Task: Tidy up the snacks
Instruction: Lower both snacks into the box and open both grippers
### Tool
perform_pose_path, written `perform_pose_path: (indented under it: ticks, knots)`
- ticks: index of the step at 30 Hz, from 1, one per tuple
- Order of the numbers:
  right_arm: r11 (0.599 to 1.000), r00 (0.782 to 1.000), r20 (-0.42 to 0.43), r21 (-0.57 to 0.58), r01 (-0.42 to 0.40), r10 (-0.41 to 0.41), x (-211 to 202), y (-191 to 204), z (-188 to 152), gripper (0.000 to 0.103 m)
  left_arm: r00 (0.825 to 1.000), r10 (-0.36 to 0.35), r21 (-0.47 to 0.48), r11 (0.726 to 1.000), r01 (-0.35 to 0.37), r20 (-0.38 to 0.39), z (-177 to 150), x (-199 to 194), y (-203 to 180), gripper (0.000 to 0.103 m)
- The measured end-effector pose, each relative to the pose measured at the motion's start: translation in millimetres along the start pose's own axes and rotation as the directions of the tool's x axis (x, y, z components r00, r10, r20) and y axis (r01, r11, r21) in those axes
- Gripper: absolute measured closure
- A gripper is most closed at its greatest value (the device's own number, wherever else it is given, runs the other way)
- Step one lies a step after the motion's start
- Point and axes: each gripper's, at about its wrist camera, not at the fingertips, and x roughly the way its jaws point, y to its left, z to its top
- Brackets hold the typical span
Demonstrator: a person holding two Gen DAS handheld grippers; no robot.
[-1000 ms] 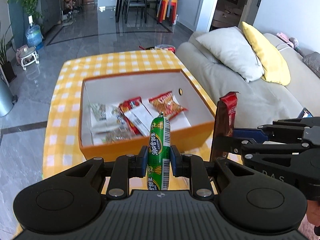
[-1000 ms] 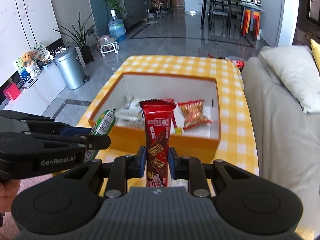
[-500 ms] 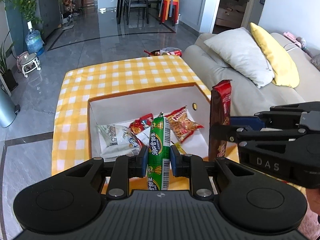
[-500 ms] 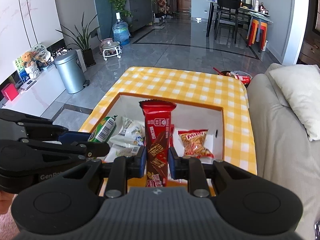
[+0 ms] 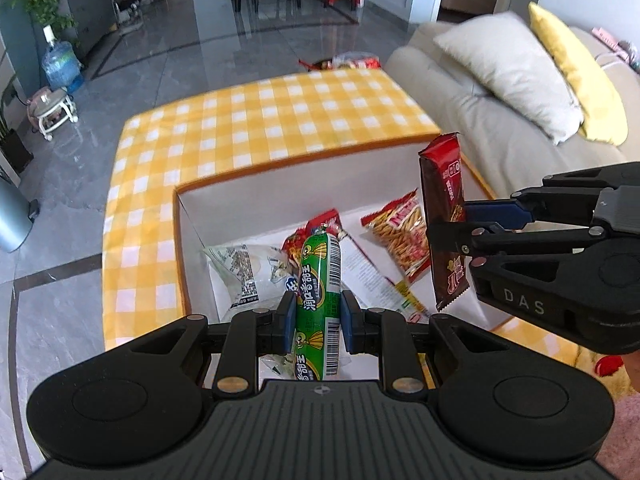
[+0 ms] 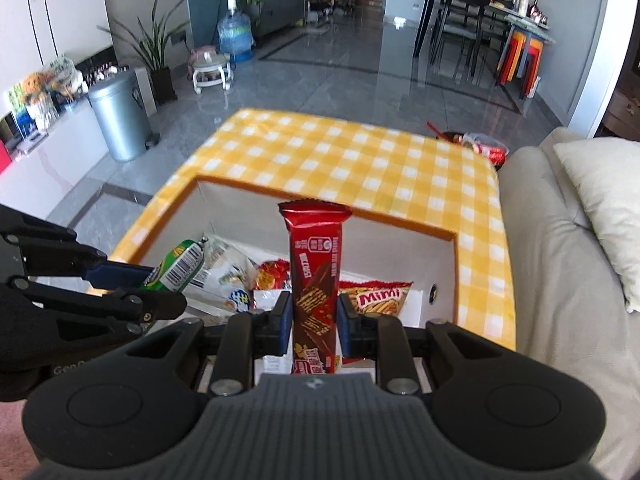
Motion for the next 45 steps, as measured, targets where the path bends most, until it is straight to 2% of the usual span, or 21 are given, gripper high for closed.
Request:
perform_pose_path:
  ticks: [6, 15, 26, 39, 42, 43, 45]
  knots:
    - [1.0, 0.997, -0.07, -0.03, 0.005, -0.007, 39, -1, 1, 0.084, 0.998, 0.001, 0.0, 1.0, -0.001, -0.07, 2, 31, 4, 0.078]
    - [0.99, 0.985, -0.156, -0.126, 0.058, -0.078, 84, -1, -13, 0.084, 0.991, -0.012, 0.005, 1.0, 0.013, -0.132, 2, 64, 1, 0.078]
    - [0.989, 0.966, -0.253, -0.146, 0.025, -0.062, 116, 0, -29, 0.084, 0.98, -0.025, 0.018, 0.999, 0.03, -0.198, -2, 94, 2, 0.078]
    - [0.992, 0.958, -0.283, -0.124, 0.016, -0.05, 123, -2, -30, 0.082, 0.979, -0.019, 0.016, 1.0, 0.023, -0.204, -3, 98, 1, 0.078]
    - [0.991, 0.958, -0.28, -0.131, 0.016, -0.053, 120, -1, -30, 0.079, 0.981, -0.011, 0.022, 1.0, 0.016, -0.194, -2, 94, 0, 0.077]
    - [0.991, 0.959, -0.278, -0.134, 0.016, -0.053, 119, 0, -29, 0.075, 0.982, -0.008, 0.025, 1.0, 0.013, -0.19, -2, 92, -1, 0.077]
    - [0.991, 0.961, -0.273, -0.135, 0.015, -0.052, 117, 0, -29, 0.07, 0.983, 0.001, 0.033, 0.999, 0.005, -0.182, -2, 88, -2, 0.071]
